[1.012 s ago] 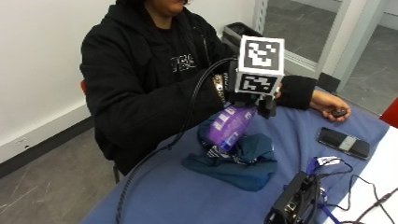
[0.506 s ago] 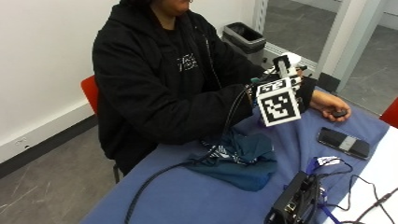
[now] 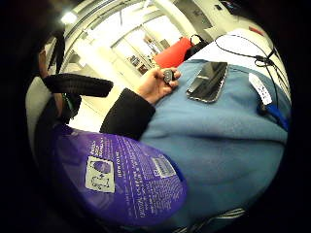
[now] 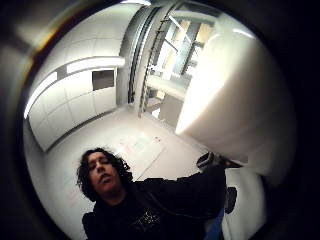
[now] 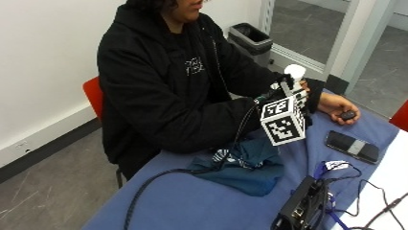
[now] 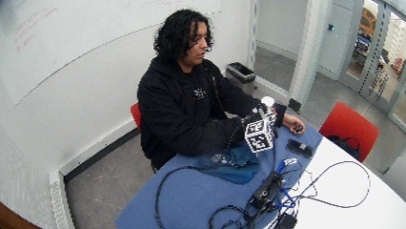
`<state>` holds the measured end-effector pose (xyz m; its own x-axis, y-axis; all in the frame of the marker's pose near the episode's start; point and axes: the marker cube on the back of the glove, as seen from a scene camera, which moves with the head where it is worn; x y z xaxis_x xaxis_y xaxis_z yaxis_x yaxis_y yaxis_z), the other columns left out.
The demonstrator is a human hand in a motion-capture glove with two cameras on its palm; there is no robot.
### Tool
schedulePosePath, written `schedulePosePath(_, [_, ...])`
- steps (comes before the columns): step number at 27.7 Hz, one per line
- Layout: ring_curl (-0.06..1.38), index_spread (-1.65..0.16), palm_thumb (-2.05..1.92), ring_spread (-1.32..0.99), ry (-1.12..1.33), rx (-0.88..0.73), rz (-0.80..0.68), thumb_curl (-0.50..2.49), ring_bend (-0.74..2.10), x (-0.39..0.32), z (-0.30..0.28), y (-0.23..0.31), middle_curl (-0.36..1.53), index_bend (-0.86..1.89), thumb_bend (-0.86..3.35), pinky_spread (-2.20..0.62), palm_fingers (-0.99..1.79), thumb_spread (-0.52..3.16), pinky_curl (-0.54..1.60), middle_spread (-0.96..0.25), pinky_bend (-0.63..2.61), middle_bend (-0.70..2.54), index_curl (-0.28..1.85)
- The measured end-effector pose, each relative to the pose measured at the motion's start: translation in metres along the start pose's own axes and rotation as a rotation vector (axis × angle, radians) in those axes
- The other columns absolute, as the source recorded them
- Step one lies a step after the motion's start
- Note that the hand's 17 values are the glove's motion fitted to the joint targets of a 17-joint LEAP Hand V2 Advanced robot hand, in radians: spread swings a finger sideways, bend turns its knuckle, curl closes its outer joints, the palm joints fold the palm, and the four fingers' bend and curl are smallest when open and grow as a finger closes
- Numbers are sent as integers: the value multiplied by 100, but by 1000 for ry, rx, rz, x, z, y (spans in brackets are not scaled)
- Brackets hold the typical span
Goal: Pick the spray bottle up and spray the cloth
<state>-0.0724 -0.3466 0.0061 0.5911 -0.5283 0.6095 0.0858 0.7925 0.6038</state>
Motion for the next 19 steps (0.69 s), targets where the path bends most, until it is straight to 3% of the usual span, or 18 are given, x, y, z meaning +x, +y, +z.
schedulePosePath(9, [52, -27, 108, -22, 15, 45, -44, 76, 46, 11, -6, -36, 57, 15, -3, -28, 117, 32, 43, -15, 47, 39, 52])
schedulePosePath(19, [51, -28, 108, -21, 65, -121, 120, 74, 44, 0, -10, 16, 56, 11, -3, -24, 105, 42, 43, -13, 45, 34, 49])
